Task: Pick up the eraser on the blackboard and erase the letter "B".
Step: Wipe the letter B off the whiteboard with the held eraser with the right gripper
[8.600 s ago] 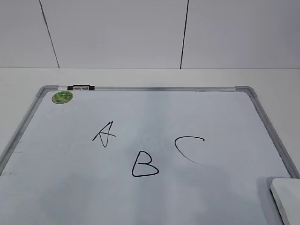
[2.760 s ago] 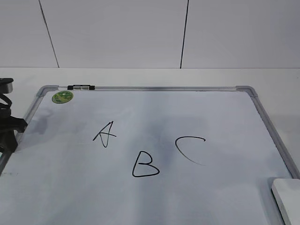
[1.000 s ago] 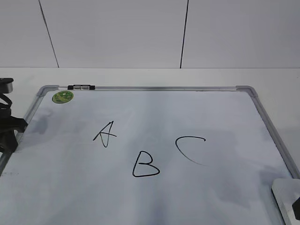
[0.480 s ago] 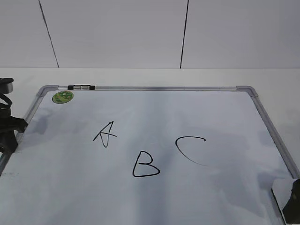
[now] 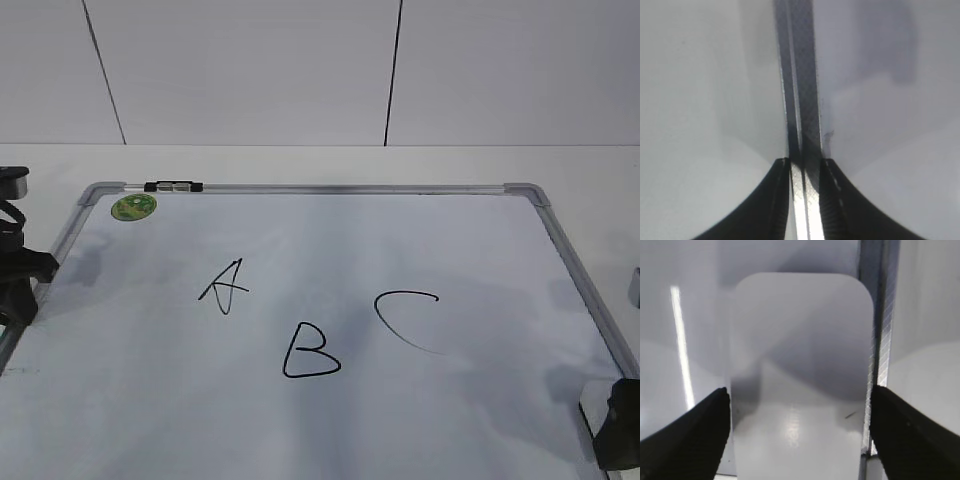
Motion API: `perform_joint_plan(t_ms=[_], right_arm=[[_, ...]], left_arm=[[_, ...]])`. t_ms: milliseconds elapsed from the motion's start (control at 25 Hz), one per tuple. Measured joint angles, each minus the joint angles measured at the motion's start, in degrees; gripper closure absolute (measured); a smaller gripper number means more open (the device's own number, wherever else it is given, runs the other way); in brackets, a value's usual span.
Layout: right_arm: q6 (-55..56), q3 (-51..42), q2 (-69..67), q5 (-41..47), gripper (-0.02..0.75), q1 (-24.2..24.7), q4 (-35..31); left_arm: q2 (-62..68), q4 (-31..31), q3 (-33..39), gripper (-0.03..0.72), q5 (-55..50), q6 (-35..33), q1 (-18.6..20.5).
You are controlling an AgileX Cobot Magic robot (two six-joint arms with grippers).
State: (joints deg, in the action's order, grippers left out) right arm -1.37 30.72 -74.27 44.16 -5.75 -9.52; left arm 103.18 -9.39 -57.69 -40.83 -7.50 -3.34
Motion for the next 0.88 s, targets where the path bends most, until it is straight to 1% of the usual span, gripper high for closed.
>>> perform_joint_plan(t_ms=[360, 440, 560, 680, 880], right_arm=[[0.0, 0.1, -2.8, -0.5, 0.066, 0.0, 0.0], [0.0, 0.1, -2.8, -0.5, 0.09, 0.0, 0.0], [0.0, 0.1, -3.2, -0.6, 0.163, 0.0, -0.5], [0.0, 0.1, -3.2, -0.6, 0.181, 0.0, -0.5], [0.0, 0.1, -3.2, -0.4, 0.183, 0.0, -0.5]], left_arm=[[0.0, 0.0, 0.0, 0.54, 0.0, 0.0, 0.0], [0.0, 0.0, 0.0, 0.54, 0.0, 0.0, 0.0], [0.0, 0.0, 0.0, 0.54, 0.0, 0.0, 0.0], [0.0, 0.0, 0.0, 0.54, 0.0, 0.0, 0.0], [0.0, 0.0, 0.0, 0.54, 0.0, 0.0, 0.0]])
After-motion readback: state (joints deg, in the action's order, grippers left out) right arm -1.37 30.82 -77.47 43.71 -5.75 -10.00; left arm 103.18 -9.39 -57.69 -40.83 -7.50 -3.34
